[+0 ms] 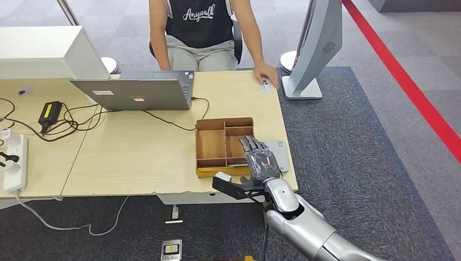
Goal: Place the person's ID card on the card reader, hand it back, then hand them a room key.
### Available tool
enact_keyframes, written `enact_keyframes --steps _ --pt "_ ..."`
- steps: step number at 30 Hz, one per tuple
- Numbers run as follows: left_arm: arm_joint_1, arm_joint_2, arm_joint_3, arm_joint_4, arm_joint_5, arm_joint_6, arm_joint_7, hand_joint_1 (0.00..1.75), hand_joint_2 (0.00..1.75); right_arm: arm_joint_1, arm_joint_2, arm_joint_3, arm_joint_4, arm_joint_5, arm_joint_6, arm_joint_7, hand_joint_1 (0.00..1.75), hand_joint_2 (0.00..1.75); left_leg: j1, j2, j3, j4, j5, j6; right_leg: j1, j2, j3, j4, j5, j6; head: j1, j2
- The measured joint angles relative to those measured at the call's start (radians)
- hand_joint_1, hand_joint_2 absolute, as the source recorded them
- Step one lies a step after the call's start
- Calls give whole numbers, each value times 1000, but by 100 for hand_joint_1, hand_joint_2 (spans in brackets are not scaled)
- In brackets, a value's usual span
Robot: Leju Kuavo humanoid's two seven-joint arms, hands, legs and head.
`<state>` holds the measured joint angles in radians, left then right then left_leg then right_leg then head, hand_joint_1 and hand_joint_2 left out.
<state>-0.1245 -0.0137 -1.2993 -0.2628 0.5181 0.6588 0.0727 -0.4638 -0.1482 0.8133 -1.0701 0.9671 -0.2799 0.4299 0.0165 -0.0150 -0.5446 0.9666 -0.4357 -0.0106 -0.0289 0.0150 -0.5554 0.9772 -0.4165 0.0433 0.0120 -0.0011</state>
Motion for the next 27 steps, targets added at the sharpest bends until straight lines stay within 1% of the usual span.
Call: enact_keyframes --steps 14,15,16,18,19,20,23,27 --pt "-1 0 0 0 -11 0 9 0 0 13 -13 -11 -25 3 6 1 0 175 0 0 0 0 0 0 0 0 0 0 0 0 0 0" --pt "-1 0 0 0 -12 0 10 0 0 14 -13 -11 -26 3 8 1 7 175 0 0 0 0 0 0 0 0 0 0 0 0 0 0" --pt "-1 0 0 0 -13 0 11 0 0 15 -13 -11 -26 4 11 0 24 175 0 0 0 0 0 0 0 0 0 0 0 0 0 0" --pt "-2 0 0 0 -16 0 12 0 0 16 -11 -11 -26 4 17 -4 101 175 0 0 0 0 0 0 0 0 0 0 0 0 0 0" --pt "-2 0 0 0 -17 0 12 0 0 16 -10 -11 -26 4 22 -7 135 175 0 0 0 0 0 0 0 0 0 0 0 0 0 0" --pt "-2 0 0 0 -19 0 12 0 0 16 -8 -11 -25 3 26 -11 161 175 0 0 0 0 0 0 0 0 0 0 0 0 0 0" --pt "-2 0 1 0 -24 0 11 0 0 15 0 -11 -25 0 37 -21 173 175 0 0 0 0 0 0 0 0 0 0 0 0 0 0" --pt "-2 0 5 0 -25 0 9 0 0 14 11 -10 -22 -4 49 -31 171 175 0 0 0 0 0 0 0 0 0 0 0 0 0 0"
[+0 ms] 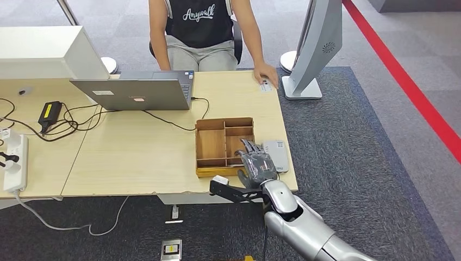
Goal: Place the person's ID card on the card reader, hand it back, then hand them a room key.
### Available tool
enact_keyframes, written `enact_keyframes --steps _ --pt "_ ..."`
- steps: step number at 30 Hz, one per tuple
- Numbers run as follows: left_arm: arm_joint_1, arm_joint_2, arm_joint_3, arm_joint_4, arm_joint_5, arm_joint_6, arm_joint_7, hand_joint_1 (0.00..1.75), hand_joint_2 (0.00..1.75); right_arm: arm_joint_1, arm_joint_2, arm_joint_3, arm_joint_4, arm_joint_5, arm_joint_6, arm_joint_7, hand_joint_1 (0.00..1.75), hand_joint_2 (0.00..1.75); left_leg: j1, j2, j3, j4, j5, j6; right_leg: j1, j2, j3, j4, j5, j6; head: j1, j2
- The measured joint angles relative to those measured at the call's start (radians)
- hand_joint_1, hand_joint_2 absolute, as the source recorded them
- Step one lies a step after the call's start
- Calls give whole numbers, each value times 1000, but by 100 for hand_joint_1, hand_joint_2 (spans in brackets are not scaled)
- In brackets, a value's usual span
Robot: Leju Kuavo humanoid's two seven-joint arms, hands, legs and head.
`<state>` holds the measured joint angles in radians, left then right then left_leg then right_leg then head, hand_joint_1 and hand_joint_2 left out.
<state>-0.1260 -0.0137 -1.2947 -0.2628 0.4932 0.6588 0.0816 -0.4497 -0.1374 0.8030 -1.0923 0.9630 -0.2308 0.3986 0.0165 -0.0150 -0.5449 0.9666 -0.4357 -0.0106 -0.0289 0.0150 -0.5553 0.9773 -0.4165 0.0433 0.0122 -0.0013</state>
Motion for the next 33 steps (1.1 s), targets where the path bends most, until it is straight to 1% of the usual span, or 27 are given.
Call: enact_keyframes --steps 9,19,23,25,28,31,33 --pt "3 0 18 0 -4 0 -9 0 0 -10 18 2 8 -8 17 -10 171 175 0 0 0 0 0 0 0 0 0 0 0 0 0 0" --pt "4 0 25 0 -5 0 -9 0 0 -11 22 3 8 -9 18 -10 171 175 0 0 0 0 0 0 0 0 0 0 0 0 0 0" --pt "4 0 29 0 -5 0 -9 0 0 -11 24 3 11 -9 18 -10 160 175 0 0 0 0 0 0 0 0 0 0 0 0 0 0" --pt "4 0 33 0 -6 0 -9 0 0 -13 25 4 15 -10 18 -10 159 175 0 0 0 0 0 0 0 0 0 0 0 0 0 0" --pt "5 0 39 0 -10 0 -10 0 0 -14 26 6 18 -12 18 -10 161 175 0 0 0 0 0 0 0 0 0 0 0 0 0 0" --pt "5 0 43 0 -16 0 -11 0 0 -14 26 6 17 -13 16 -10 172 175 0 0 0 0 0 0 0 0 0 0 0 0 0 0" --pt "5 0 46 0 -21 0 -12 0 0 -14 26 6 18 -14 15 -9 175 175 0 0 0 0 0 0 0 0 0 0 0 0 0 0"
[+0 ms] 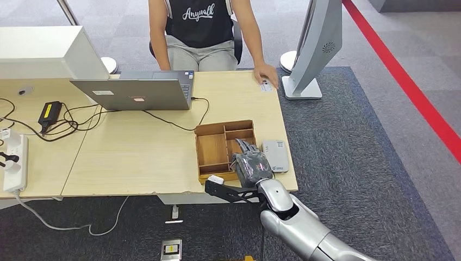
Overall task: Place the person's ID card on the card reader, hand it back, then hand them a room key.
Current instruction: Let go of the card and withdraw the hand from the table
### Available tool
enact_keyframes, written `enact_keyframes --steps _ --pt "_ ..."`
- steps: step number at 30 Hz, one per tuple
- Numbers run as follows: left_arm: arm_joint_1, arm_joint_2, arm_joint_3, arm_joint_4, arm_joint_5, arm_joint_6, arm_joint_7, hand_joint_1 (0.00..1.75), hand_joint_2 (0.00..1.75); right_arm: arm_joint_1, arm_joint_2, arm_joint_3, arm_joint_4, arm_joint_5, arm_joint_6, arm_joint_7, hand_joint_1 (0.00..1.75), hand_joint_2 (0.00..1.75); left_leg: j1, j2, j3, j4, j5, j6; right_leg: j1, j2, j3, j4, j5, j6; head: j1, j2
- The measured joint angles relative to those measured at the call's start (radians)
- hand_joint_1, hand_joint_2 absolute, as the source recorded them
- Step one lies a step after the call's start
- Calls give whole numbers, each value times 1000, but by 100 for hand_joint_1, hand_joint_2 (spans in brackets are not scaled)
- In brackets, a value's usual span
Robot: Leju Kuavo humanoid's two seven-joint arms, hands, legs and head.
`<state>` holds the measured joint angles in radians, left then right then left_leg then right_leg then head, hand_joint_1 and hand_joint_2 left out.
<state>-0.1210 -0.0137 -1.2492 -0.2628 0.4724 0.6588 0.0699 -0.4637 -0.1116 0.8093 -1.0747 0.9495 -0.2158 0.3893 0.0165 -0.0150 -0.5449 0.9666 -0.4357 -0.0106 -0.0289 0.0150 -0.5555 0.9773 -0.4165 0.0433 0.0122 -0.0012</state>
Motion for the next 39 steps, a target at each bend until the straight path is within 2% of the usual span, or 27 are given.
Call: enact_keyframes --steps 8,17,29,39 --pt "2 0 16 0 -19 0 -5 0 0 0 0 1 0 2 -12 1 175 175 0 0 0 0 0 0 0 0 0 0 0 0 0 0" --pt "3 -1 39 2 -68 0 -18 0 0 -16 -5 -10 -55 54 -102 10 175 175 0 0 0 0 0 0 0 0 0 0 0 0 0 0" --pt "14 -1 93 3 -147 0 -21 0 0 -82 -66 -46 -311 155 -37 77 175 175 0 0 0 0 0 0 0 0 0 0 0 0 0 0" --pt "17 -1 104 2 -164 0 -11 0 0 -116 -95 -57 -426 149 9 78 175 175 0 0 0 0 0 0 0 0 0 0 0 0 0 0"
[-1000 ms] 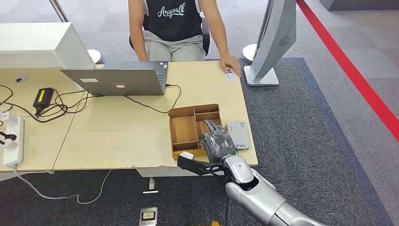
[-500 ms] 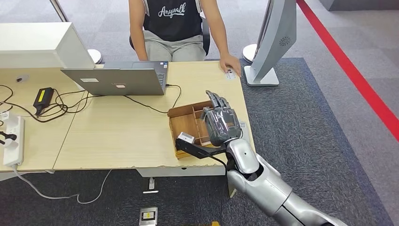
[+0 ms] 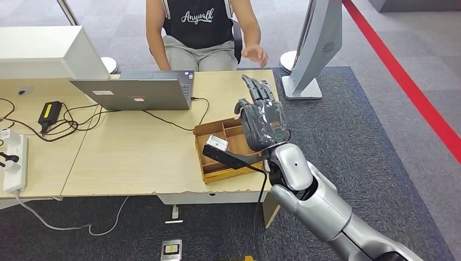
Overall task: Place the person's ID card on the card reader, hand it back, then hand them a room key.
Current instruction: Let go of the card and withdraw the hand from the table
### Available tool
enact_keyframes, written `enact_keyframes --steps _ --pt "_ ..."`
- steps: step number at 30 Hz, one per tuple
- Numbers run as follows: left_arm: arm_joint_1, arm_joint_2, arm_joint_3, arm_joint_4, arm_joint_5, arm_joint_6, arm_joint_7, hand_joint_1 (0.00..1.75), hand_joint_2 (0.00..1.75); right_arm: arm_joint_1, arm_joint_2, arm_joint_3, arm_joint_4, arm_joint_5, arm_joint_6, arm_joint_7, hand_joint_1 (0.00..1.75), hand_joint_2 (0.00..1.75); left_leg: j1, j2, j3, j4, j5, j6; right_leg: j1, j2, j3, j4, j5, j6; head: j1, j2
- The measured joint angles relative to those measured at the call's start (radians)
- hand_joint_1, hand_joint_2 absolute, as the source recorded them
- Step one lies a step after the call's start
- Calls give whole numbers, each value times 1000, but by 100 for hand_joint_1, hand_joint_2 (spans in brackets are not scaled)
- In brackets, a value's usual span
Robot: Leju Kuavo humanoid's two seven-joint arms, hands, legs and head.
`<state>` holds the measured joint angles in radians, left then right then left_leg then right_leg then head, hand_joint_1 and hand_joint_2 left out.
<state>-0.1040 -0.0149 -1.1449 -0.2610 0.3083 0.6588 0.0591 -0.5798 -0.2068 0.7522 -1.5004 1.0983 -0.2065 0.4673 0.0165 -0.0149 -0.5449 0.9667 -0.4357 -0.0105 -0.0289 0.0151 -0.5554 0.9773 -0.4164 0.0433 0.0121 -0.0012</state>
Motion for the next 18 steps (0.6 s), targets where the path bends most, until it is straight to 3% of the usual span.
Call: enact_keyframes --steps 8,18 --pt "-8 1 3 -3 -16 -3 19 0 0 -81 2 15 25 -94 65 -44 175 175 0 0 -1 0 0 0 0 0 0 0 0 0 0 0" --pt "-16 1 3 -4 -23 -6 28 0 0 -168 12 40 105 -121 75 -59 175 175 0 0 -2 0 0 0 0 0 -1 0 0 0 0 0"
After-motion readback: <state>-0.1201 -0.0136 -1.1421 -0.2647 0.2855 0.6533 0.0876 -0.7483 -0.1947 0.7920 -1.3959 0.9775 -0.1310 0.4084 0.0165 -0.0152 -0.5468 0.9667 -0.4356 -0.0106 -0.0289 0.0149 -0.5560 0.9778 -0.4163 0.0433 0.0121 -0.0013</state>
